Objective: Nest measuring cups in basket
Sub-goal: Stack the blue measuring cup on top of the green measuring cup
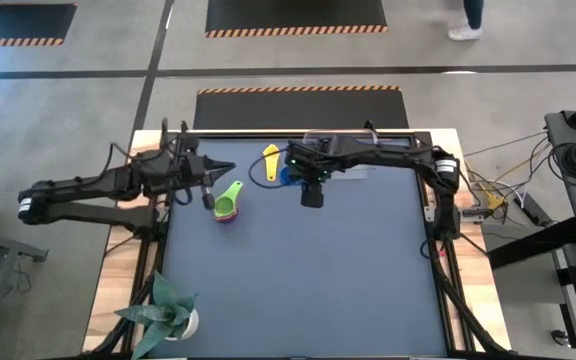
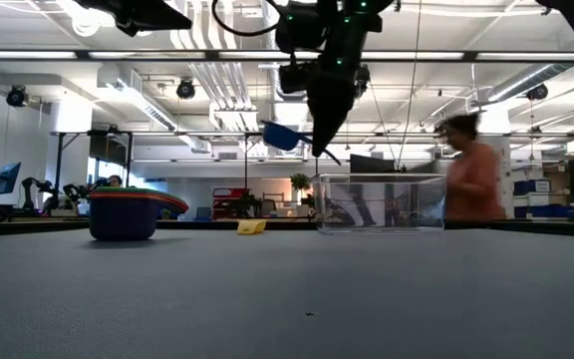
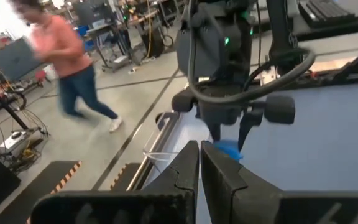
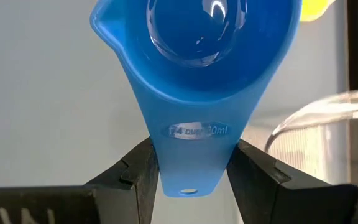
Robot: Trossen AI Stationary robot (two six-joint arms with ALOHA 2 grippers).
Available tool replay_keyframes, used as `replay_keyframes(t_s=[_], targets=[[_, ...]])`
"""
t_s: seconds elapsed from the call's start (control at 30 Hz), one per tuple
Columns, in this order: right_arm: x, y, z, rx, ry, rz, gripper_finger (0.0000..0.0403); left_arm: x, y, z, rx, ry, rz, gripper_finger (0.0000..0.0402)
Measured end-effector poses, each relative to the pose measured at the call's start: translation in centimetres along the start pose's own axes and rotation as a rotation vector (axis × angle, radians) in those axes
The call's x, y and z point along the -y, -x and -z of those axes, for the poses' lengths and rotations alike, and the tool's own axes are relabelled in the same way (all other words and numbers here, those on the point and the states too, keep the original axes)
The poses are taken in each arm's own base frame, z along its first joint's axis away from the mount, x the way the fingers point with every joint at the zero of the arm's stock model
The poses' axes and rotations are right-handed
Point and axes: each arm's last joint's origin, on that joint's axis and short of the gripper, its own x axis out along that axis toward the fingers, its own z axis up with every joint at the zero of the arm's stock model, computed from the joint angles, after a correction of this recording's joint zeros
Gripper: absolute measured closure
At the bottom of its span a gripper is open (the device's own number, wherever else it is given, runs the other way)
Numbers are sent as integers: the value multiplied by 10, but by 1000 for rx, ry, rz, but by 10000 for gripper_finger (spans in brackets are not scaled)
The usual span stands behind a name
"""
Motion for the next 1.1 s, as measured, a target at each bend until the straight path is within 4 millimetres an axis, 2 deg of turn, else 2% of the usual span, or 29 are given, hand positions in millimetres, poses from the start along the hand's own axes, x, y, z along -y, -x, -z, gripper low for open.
replay_keyframes(t_s=[0.3, 0.53, 0.73, 1.1], targets=[[8, -2, -21, 65, 54, 17, 248, -2, 10, 1, 27, 19, -7, 402], [12, -15, -47, 90, 121, 25, 246, -4, 14, 0, 42, 90, -9, 402], [14, -28, -64, 106, 224, 35, 248, -7, 25, -1, 77, 122, -15, 402], [17, -32, -79, 175, 421, 77, 249, -10, 43, 5, 161, 141, -32, 402]])
